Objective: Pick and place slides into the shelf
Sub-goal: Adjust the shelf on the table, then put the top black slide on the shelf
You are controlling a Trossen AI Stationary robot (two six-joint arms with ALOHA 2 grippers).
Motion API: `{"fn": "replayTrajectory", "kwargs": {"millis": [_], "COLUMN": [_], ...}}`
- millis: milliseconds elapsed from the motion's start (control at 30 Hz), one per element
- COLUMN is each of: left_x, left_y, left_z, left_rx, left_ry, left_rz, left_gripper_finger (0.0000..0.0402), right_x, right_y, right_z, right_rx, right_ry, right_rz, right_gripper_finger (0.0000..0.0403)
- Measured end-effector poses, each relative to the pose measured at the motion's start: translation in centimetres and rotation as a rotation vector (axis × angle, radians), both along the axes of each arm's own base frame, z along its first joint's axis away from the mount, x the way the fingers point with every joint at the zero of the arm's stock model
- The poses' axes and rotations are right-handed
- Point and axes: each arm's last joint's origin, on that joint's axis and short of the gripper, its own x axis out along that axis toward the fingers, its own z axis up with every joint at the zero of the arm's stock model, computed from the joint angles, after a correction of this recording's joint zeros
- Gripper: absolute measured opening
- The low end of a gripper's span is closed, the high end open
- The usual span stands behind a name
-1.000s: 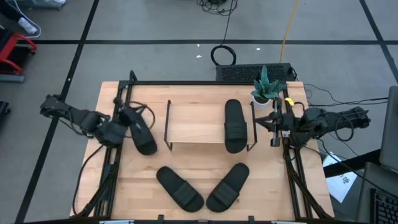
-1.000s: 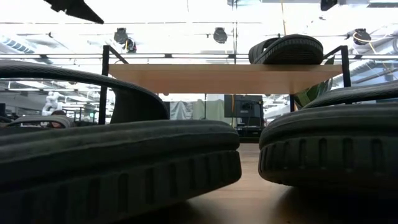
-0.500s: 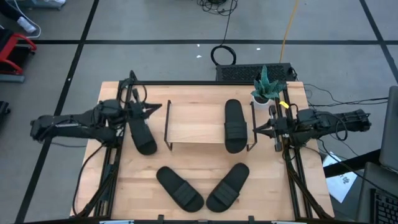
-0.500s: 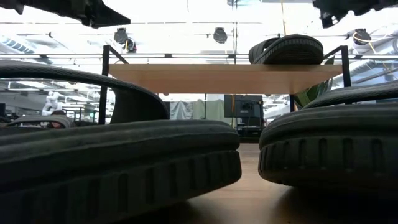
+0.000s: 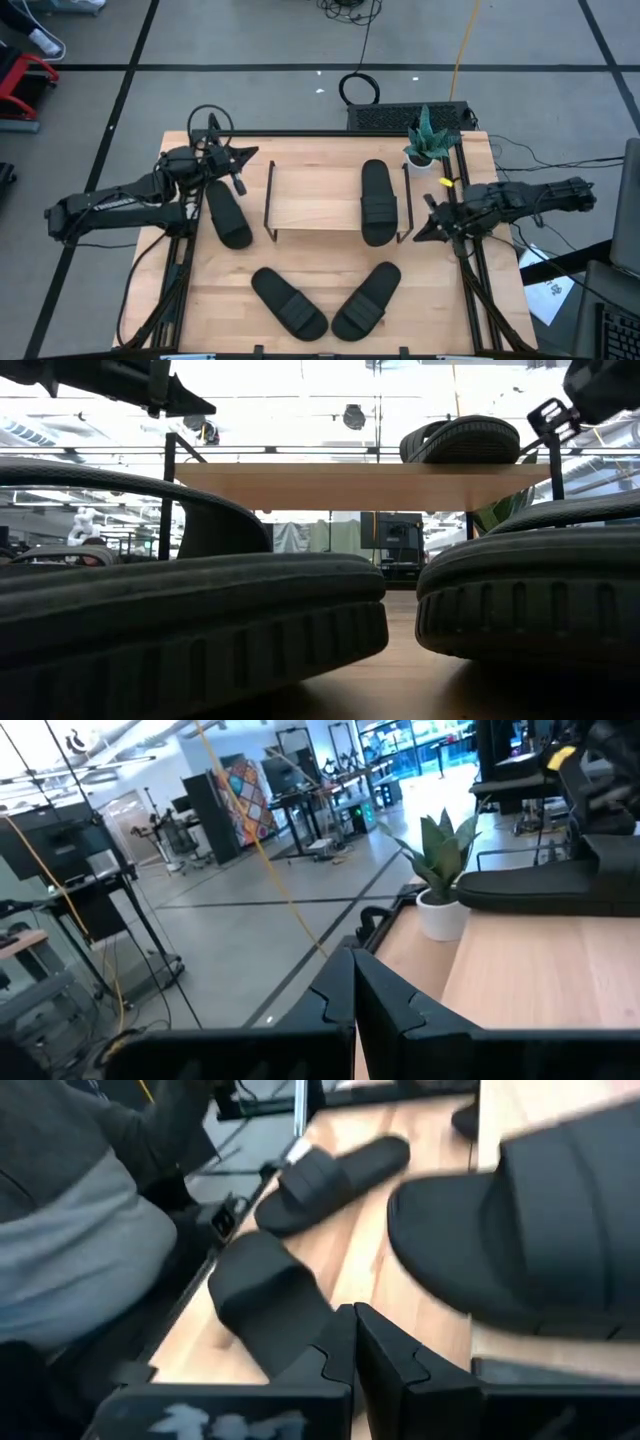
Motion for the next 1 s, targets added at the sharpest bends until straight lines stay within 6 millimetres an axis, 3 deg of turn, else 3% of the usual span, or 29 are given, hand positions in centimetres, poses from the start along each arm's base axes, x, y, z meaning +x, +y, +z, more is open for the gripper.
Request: {"fn": "replayTrajectory", "kwargs": {"millis": [167,467,767,1000], "left_x": [0.0,0.0,0.0,0.1], "left_y": [0.0,0.0,0.0,-0.2], "left_z": [0.0,0.0,0.0,0.0], "left_rx": [0.000,-0.010,-0.010,-0.007], "left_ry": [0.000,-0.002,-0.006,0.000], "left_rz": [-0.001,-0.001,-0.001,-0.060], "left_gripper_finger": [0.0000,0.0000,0.0000,0.0000], "right_x": [0.4,0.7,0.9,1.4], "right_y": [0.1,-0.2,-0.5,-0.2], "right_z": [-1.5,-2.5,-2.6,-1.5], "right_rx": [-0.004,-0.038,-0.065,-0.029], "right_ry": [0.068,0.083,0.092,-0.034], "right_rz": [-0.009,-0.119,-0.217,-0.137], "right_gripper_finger": [0.0000,0.0000,0.0000,0.0000]}}
